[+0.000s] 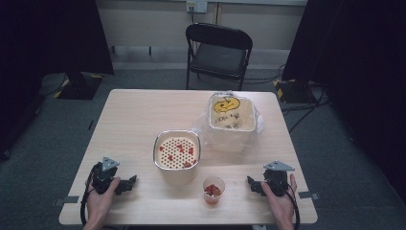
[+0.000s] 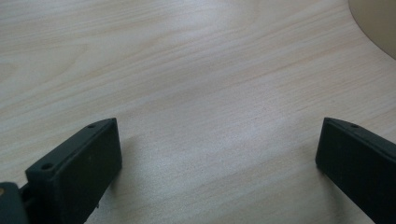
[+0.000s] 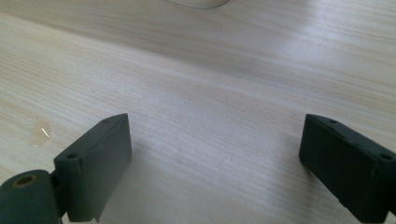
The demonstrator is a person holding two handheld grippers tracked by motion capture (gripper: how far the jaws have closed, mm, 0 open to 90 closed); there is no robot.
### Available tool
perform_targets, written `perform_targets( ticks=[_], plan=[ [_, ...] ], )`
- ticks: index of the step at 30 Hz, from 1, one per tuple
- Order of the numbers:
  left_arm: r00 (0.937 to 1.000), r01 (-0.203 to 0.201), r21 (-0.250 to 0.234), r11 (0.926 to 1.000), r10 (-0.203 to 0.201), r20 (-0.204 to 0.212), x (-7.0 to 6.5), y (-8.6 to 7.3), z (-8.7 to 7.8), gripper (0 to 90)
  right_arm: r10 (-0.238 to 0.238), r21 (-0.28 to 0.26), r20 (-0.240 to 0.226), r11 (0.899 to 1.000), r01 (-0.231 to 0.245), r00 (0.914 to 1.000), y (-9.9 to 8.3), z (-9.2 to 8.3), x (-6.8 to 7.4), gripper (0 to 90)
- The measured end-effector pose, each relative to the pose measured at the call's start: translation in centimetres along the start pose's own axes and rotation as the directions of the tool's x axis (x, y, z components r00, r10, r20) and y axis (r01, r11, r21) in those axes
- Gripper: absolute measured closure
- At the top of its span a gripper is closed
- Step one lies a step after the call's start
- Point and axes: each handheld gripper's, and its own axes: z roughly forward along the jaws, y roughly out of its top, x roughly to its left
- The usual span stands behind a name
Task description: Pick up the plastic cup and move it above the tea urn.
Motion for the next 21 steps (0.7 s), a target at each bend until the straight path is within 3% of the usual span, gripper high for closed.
perform_targets(
  ticks=[11,13,17,21],
  plan=[
    [1.0000,-0.001,-0.001,1.0000,0.001,0.002,0.0,0.0,0.0,0.0,0.019,0.003,0.011,1.000,-0.019,0.9998,0.1,-0.1,0.1,11.0],
    [1.0000,-0.002,-0.001,1.0000,0.002,0.002,0.0,0.0,0.0,0.0,0.044,0.018,-0.047,0.999,-0.043,0.9979,0.4,-0.5,0.2,14.4],
    [1.0000,-0.002,-0.001,1.0000,0.002,0.002,0.0,0.0,0.0,0.0,0.017,0.017,-0.094,1.000,-0.015,0.9954,0.6,-0.9,1.2,15.1],
    [1.0000,-0.002,-0.001,1.0000,0.002,0.002,0.0,0.0,0.0,0.0,0.000,-0.018,-0.115,1.000,-0.003,0.9934,0.7,-1.7,2.3,15.3]
  ],
)
